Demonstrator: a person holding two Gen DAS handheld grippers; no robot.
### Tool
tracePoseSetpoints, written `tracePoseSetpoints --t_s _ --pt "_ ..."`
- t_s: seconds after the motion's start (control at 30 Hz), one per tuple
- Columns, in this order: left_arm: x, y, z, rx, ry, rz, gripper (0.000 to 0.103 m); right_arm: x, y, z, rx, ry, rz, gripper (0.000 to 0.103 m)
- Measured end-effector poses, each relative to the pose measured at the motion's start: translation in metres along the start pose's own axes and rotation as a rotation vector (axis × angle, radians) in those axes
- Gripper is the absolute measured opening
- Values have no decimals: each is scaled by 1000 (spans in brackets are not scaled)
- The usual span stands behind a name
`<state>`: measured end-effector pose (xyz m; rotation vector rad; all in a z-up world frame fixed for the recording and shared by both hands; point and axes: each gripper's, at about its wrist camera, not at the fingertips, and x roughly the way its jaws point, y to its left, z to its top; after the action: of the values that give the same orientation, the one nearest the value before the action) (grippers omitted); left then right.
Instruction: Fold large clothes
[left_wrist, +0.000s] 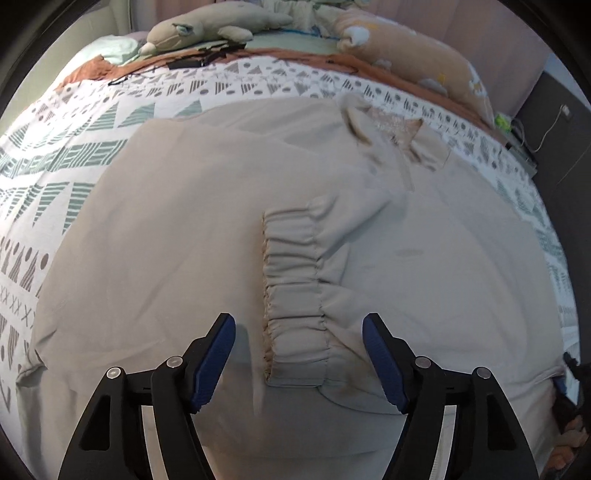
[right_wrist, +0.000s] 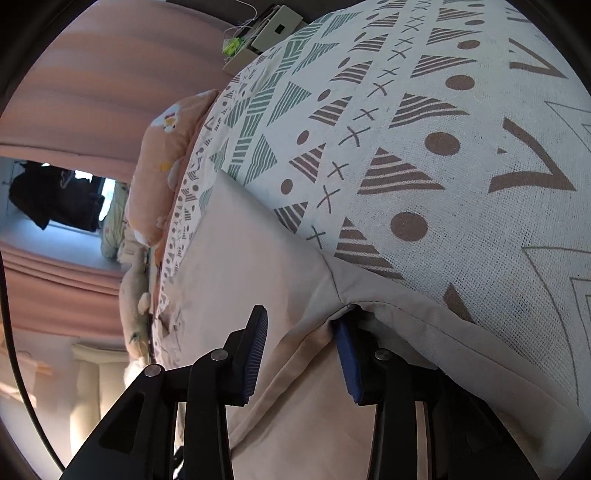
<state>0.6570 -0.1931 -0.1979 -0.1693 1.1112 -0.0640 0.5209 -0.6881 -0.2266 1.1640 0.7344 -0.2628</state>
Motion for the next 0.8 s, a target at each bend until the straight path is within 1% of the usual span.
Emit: tracePoseSetpoints --t_s 0.07,0.1,0.13,0.2,0.27,0.37,0.47,0.53,0.57,0.6,0.63,0.67,0.7,0.73,0.8 --pt "7 4 -4 -10 13 9 54 -1 0 -1 -8 -4 -6 38" --pt "7 4 -6 -3 6 8 43 -1 0 -1 -13 -6 -9 38" --pt "6 2 -8 16 3 4 37 -1 1 -1 -19 -7 -11 38" --pt "2 -1 -13 54 9 36 34 -2 -1 0 -16 -10 -15 36" --pt "-2 0 -17 57 30 46 34 -3 -4 1 0 -11 -6 36" --pt "-9 4 -18 57 21 17 34 -5 -5 3 11 -12 -5 36" --pt "-16 9 -18 62 10 -20 36 -7 -2 1 10 2 -14 37" --pt "-25 14 -17 36 -2 -66 41 -9 2 -1 9 24 -3 44" --pt "-31 17 -17 22 -13 -88 52 -12 4 -2 11 34 18 59" --pt "-38 19 -18 10 -33 -98 70 -14 6 -3 10 32 31 72" --pt "-47 22 -19 2 -61 -92 79 -18 9 -4 3 25 31 77" --pt "-56 23 -21 -2 -93 -86 90 -24 13 -5 -13 10 20 80" --pt "-65 25 -24 -3 -123 -89 94 -29 16 -7 -28 0 11 80" --pt "-75 28 -27 -1 -144 -98 95 -33 20 -9 -43 -6 3 81" --pt "-88 32 -35 4 -160 -115 95 -40 24 -15 -62 -4 0 81"
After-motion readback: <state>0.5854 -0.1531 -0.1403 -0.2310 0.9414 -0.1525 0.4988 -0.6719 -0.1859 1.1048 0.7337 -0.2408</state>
